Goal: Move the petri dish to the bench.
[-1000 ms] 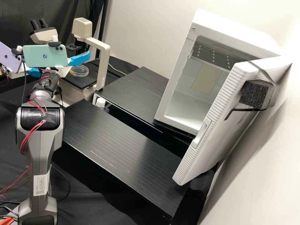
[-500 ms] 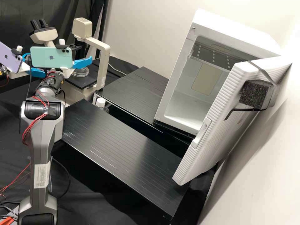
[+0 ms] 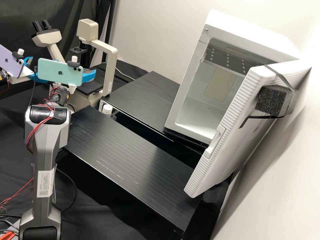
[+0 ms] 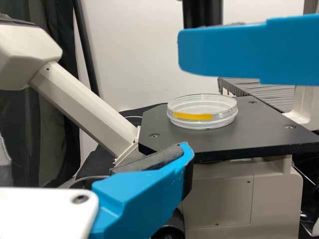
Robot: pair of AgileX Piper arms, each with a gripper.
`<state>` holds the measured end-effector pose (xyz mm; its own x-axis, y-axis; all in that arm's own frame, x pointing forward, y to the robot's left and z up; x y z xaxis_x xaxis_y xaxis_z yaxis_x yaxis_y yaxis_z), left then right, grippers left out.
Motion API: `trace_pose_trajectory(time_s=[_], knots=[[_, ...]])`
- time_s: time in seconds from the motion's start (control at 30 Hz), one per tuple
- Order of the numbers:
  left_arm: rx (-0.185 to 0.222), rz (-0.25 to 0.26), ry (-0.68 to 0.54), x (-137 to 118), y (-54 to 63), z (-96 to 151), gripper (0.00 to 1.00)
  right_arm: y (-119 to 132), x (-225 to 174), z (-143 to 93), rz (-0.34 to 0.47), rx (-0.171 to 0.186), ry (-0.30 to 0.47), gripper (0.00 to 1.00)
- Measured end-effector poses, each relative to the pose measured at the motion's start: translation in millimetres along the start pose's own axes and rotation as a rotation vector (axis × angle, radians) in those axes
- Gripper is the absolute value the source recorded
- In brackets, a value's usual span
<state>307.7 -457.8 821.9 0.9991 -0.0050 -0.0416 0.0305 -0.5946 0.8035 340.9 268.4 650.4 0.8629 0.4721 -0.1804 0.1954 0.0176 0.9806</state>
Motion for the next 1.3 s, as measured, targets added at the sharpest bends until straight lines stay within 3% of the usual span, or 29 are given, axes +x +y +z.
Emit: trace_pose_trajectory(time_s=[0.33, 0.73, 1.07, 1.3], knots=[[0.000, 0.000, 0.000, 0.0, 0.0, 0.0, 1.00, -11.6, 19.7, 4.5, 0.019, -0.068, -0.015, 1.00], [0.000, 0.000, 0.000, 0.0, 0.0, 0.0, 1.00, -22.8, 43.7, 16.9, -0.126, -0.049, -0.095, 1.00], [0.000, 0.000, 0.000, 0.0, 0.0, 0.0, 1.00, -0.4, 61.1, 27.4, -0.068, -0.030, -0.147, 1.00], [0.000, 0.000, 0.000, 0.0, 0.0, 0.0, 1.00, -9.7, 66.3, 36.1, -0.097, -0.078, -0.173, 1.00]])
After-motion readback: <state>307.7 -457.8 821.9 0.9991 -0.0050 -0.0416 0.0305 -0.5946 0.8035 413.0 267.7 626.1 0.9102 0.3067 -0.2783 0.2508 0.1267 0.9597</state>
